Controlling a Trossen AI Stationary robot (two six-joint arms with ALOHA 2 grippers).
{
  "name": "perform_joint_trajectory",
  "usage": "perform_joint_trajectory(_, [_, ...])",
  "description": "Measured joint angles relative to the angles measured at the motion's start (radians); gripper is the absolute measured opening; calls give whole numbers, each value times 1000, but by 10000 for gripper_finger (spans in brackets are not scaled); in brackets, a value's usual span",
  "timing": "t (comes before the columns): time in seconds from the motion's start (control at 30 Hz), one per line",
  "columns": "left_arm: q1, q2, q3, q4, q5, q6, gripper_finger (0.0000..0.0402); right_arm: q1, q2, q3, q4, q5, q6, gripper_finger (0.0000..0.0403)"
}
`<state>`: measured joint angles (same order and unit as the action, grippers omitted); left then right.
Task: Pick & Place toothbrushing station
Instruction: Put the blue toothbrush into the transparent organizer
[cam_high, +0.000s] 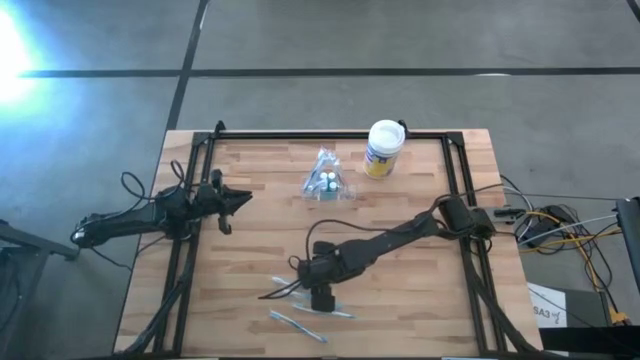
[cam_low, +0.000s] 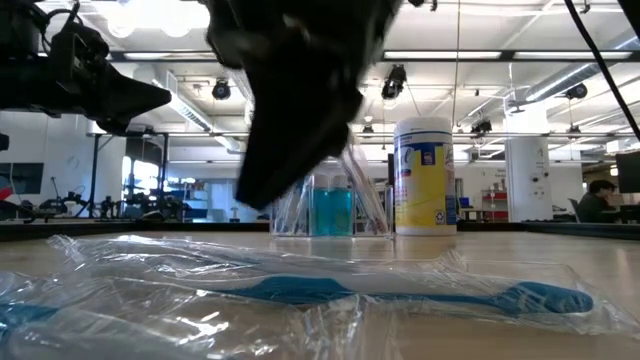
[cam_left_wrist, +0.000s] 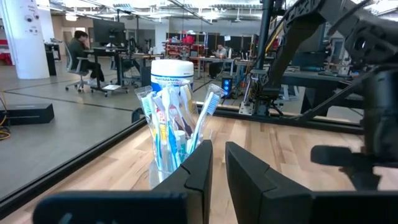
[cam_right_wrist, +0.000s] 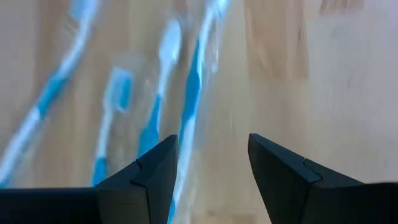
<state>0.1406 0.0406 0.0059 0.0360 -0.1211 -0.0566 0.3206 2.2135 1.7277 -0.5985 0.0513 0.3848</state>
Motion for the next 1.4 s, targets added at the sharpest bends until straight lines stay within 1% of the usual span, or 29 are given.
perform_joint_trajectory(0.13, [0,0,0,0,0,0,48,0,6,50,22,14,-50,189])
perform_joint_trajectory(0.3, [0,0,0,0,0,0,49,-7,54,105,14,23,-56,189])
perform_joint_trajectory(0.63, [0,0,0,0,0,0,49,-13,204,276,-128,15,-112,189])
perform_joint_trajectory(0.77, [0,0,0,0,0,0,49,-16,225,309,-155,0,-113,188])
perform_joint_trajectory(0.87, [0,1,0,0,0,0,49,-20,221,309,-164,0,-116,180])
perform_joint_trajectory(1.0, [0,1,0,0,1,0,49,-27,214,304,-187,-3,-108,155])
perform_joint_trajectory(1.23, [0,1,0,0,1,0,49,-45,210,267,-191,-53,-97,88])
perform_joint_trajectory(1.4, [0,2,0,0,1,0,49,-54,210,277,-206,-55,-122,37])
